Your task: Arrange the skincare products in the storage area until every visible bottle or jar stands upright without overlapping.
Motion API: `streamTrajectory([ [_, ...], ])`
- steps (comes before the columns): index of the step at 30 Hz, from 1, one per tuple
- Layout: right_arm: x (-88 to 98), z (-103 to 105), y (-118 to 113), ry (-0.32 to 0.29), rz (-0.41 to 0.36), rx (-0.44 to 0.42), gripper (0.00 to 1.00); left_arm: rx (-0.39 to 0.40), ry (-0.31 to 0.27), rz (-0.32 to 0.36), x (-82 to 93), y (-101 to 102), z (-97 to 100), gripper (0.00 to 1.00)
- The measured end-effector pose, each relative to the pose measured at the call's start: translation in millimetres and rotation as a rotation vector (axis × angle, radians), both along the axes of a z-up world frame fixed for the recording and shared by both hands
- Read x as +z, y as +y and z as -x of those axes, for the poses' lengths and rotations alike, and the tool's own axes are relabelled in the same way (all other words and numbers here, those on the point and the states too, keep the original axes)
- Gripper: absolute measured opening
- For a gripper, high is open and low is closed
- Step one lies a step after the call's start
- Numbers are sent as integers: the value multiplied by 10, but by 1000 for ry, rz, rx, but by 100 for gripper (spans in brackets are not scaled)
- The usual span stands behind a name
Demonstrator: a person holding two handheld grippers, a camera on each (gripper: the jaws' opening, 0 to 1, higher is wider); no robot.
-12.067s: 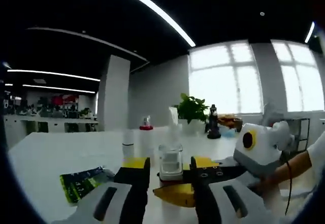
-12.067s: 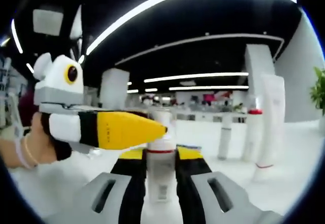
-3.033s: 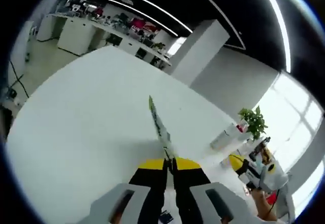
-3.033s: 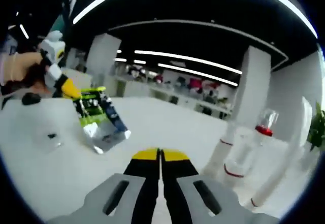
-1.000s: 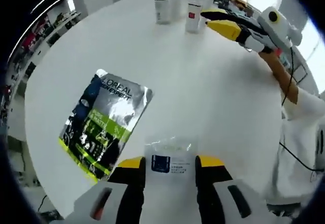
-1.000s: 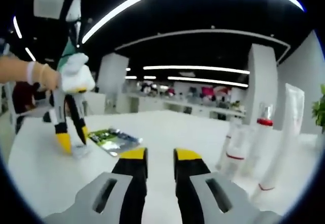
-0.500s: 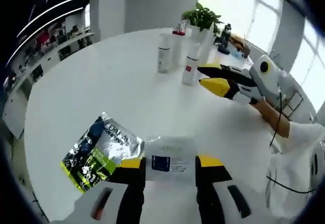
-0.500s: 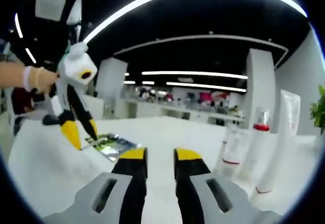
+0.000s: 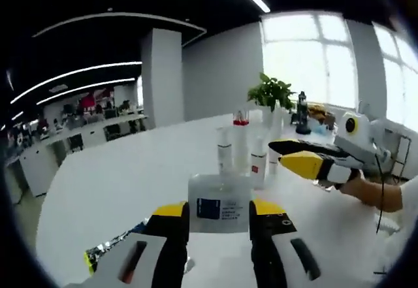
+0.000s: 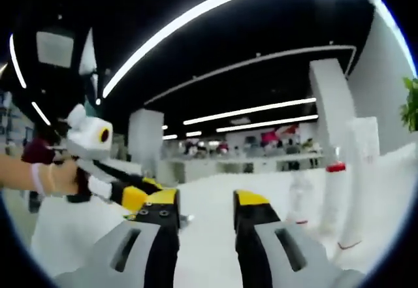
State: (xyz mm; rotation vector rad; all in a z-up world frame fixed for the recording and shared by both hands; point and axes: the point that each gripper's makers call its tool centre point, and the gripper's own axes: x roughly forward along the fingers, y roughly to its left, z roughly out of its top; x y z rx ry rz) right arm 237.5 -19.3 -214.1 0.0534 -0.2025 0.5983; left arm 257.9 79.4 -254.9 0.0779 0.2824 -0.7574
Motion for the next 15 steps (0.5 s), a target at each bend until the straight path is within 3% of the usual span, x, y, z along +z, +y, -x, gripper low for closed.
streamTrajectory([
  [1, 38, 25, 15, -14, -17, 27, 34, 28, -69, 57, 109, -8, -51, 37],
  [3, 45, 64, 43, -16, -25, 46, 36, 54, -62, 114, 143, -36, -70, 38],
  [8, -127, 15, 141, 12, 71, 31, 34, 131, -183, 191, 277, -85, -122, 38],
  [12, -219, -11, 205, 25, 103, 44, 36, 152, -227, 277, 316, -186, -101, 39],
  [15, -272, -36, 231, 28, 131, 43, 35, 148, -240, 305, 267, -296, -48, 39],
])
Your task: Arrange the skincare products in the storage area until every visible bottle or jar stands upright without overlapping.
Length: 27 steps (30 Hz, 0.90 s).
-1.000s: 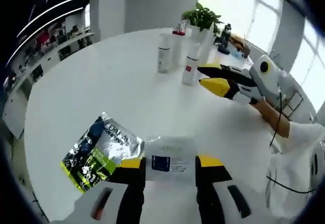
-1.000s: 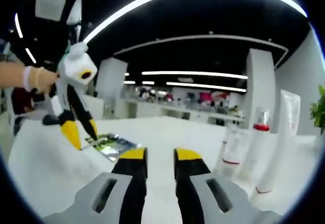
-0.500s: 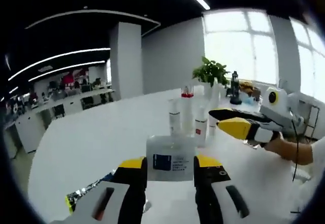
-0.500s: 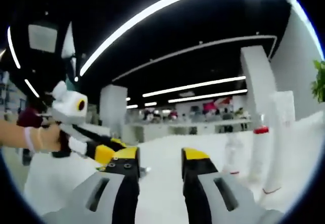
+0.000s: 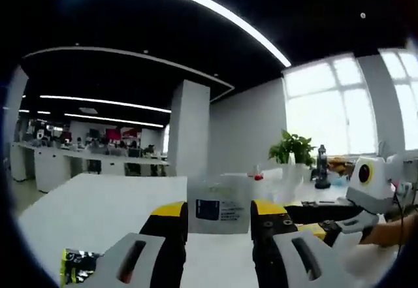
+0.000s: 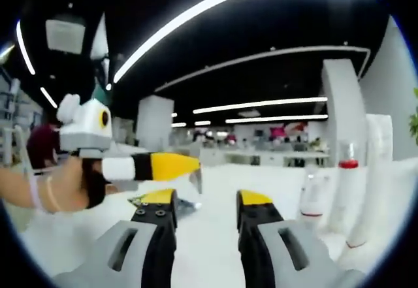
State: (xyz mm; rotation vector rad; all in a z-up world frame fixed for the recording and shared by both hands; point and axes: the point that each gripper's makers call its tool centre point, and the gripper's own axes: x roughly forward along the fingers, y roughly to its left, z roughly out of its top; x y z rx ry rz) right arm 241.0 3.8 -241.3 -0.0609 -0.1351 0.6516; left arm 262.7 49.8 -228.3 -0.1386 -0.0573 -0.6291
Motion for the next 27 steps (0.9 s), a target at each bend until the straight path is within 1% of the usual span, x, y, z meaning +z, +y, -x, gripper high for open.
streamTrajectory([
  [2, -29, -4, 9, 6, 8, 1, 35, 3, -13, 7, -16, -33, 23, 39],
  [3, -45, -20, 7, 10, 15, 1, 34, 14, -21, 26, -10, -19, 36, 39],
  [5, -70, -15, 13, 21, 22, 3, 33, -37, -12, 77, -5, -57, 94, 39],
  [6, -76, -14, 17, 23, 24, 4, 32, -44, -4, 84, -14, -60, 103, 39],
  [7, -98, 52, 39, 27, 32, 9, 32, -61, 7, 97, -60, -51, 124, 39],
  [8, -122, 79, 59, 30, 40, 12, 31, -77, 25, 91, -132, -58, 133, 39],
  [9, -142, 76, 78, 30, 44, 16, 30, -57, 87, 61, -238, -23, 101, 39],
  [10, -160, 68, 91, 33, 48, 15, 27, -50, 79, 78, -213, -9, 83, 39],
  [11, -199, 48, 96, 43, 62, 9, 24, -64, 58, 68, -204, -7, 90, 39],
  [12, -224, 41, 95, 49, 71, 4, 19, -70, 59, 64, -204, -7, 95, 39],
  [13, -295, 34, 108, 65, 102, 3, 16, -70, 66, 56, -214, -3, 103, 39],
  [14, -306, 30, 116, 67, 104, 4, 15, -68, 64, 55, -218, 0, 106, 39],
  [15, -350, 24, 131, 79, 108, 11, 15, -75, 62, 71, -212, 2, 121, 39],
  [16, -357, 34, 140, 96, 90, 24, 15, -102, 67, 70, -217, -36, 150, 39],
  [17, -342, -11, 143, 111, 56, 38, 15, -124, 78, 70, -228, -69, 176, 39],
  [18, -329, -10, 149, 116, 35, 52, 15, -123, 72, 70, -224, -67, 178, 39],
  [19, -319, -8, 126, 125, 17, 50, 15, -130, 64, 51, -242, -85, 193, 39],
  [21, -300, 12, 118, 132, -1, 66, 9, -122, 66, 35, -283, -92, 193, 39],
  [22, -273, 23, 116, 133, -24, 76, 7, -126, 67, 35, -290, -95, 193, 39],
  [23, -268, 21, 106, 136, -32, 71, 5, -129, 68, 36, -296, -98, 193, 39],
  [24, -263, 18, 96, 140, -39, 67, 4, -152, 52, 17, -307, -139, 215, 39],
  [25, -271, 3, 84, 160, -59, 64, 3, -148, 40, 8, -305, -150, 216, 39],
  [26, -289, 21, 98, 186, -74, 85, 2, -144, 33, 7, -301, -148, 216, 39],
  [27, -295, 26, 101, 194, -81, 97, 2, -147, 36, 10, -299, -143, 215, 39],
])
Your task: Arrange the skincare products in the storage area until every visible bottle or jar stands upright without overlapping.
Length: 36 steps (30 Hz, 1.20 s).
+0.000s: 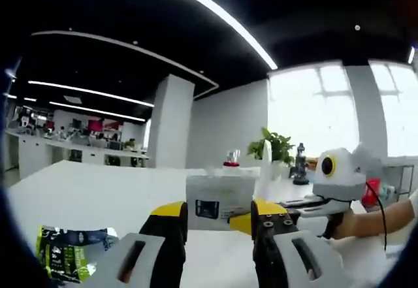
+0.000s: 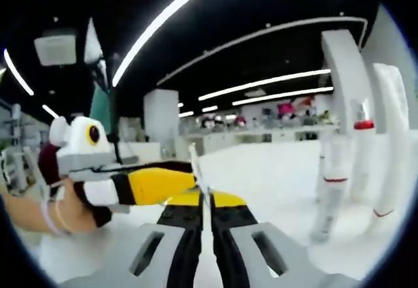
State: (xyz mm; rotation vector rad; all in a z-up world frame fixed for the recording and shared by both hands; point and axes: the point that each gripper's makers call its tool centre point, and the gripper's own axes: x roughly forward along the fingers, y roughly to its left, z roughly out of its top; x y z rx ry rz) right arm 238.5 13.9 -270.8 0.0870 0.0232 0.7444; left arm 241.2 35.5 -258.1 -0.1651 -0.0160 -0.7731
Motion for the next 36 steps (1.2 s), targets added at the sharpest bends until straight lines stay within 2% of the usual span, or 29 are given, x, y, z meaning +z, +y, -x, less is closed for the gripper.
streamTrajectory([
  [2, 14, -4, 4, 23, -31, 14, 0, -13, -8, 8, 2, 5, 3, 39],
  [5, 8, 1, 30, 36, -36, 32, 0, -31, -12, 30, 8, 25, -18, 39],
  [8, -32, -32, 35, 48, -26, 30, 0, -12, -53, 3, -5, 28, -61, 42],
  [13, -63, -16, 28, 58, -25, 36, 0, -4, -41, 5, -30, 31, -78, 48],
  [15, -29, 10, 49, 58, -30, 67, 0, -23, -24, 23, -7, 71, -99, 50],
  [20, -78, 14, 77, 93, -41, 91, 0, -60, -40, 30, 13, 108, -120, 50],
  [21, -126, -35, 27, 111, -34, 68, 0, -85, 37, 141, 20, 207, -166, 50],
  [23, -107, -39, -7, 125, -63, 68, 0, -91, 47, 184, 35, 260, -189, 50],
  [25, -58, -27, -27, 151, -121, 85, 0, -150, 103, 213, -2, 268, -162, 48],
  [27, 67, 19, -49, 176, -212, 144, 0, -211, 136, 278, 35, 274, -108, 45],
  [29, 101, 59, -42, 188, -237, 178, 0, -244, 135, 279, 55, 258, -63, 38],
  [30, 175, 125, -41, 219, -282, 228, 0, -298, 110, 280, 104, 206, 67, 33],
  [32, 233, 209, -28, 240, -307, 299, 0, -345, 118, 287, 111, 107, 240, 29],
  [34, 303, 327, 20, 233, -333, 383, 0, -355, 134, 300, 105, 110, 273, 28],
  [36, 320, 406, 61, 249, -343, 415, 0, -383, 139, 320, 125, 90, 330, 25],
])
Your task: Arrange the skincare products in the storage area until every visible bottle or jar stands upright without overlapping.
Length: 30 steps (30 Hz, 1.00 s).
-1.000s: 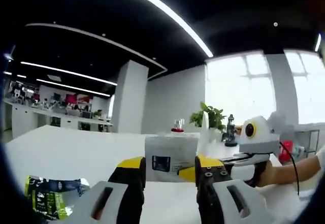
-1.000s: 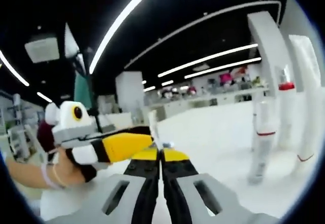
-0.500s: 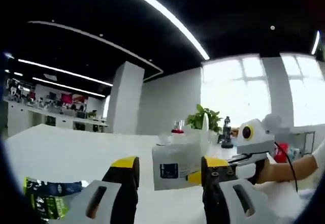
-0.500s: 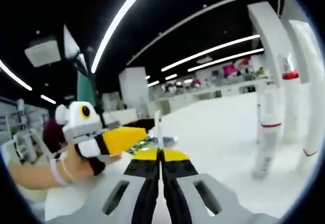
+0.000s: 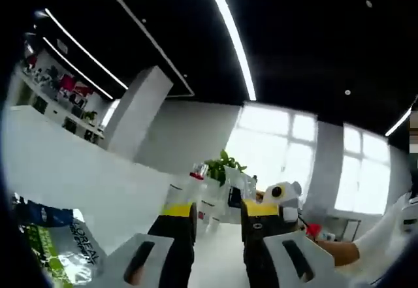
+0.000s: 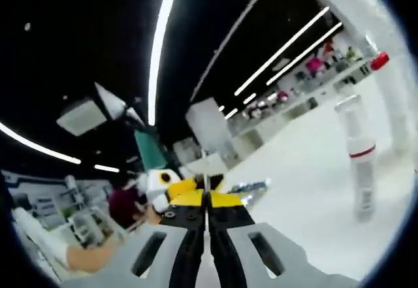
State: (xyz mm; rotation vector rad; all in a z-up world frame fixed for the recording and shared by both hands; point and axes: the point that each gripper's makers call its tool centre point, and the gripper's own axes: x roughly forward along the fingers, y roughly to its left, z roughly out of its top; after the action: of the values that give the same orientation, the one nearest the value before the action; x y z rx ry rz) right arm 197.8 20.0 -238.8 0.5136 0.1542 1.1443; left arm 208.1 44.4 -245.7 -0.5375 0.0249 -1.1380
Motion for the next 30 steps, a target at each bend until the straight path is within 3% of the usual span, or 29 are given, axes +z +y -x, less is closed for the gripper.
streamTrajectory([
  [2, -10, 20, 18, -8, 10, 6, 0, -47, -6, 20, 17, -123, 197, 16],
  [5, -76, 45, 69, -2, 45, 19, 0, -109, -6, 34, 38, -134, 265, 5],
  [8, -64, -16, 15, 18, 32, 13, 0, -105, -11, 37, 39, -129, 280, 1],
  [10, -66, -17, 4, 25, 28, 10, 0, -113, 0, 48, 64, -62, 155, 1],
  [21, 4, -140, -103, 48, -16, -24, 0, -114, 16, 24, 16, -85, 125, 1],
  [23, -9, -45, -47, 41, -14, -37, 0, -111, 23, 14, -4, -86, 104, 1],
  [30, -35, -88, -40, 39, -5, -61, 0, -84, 52, 5, -34, -49, 50, 1],
])
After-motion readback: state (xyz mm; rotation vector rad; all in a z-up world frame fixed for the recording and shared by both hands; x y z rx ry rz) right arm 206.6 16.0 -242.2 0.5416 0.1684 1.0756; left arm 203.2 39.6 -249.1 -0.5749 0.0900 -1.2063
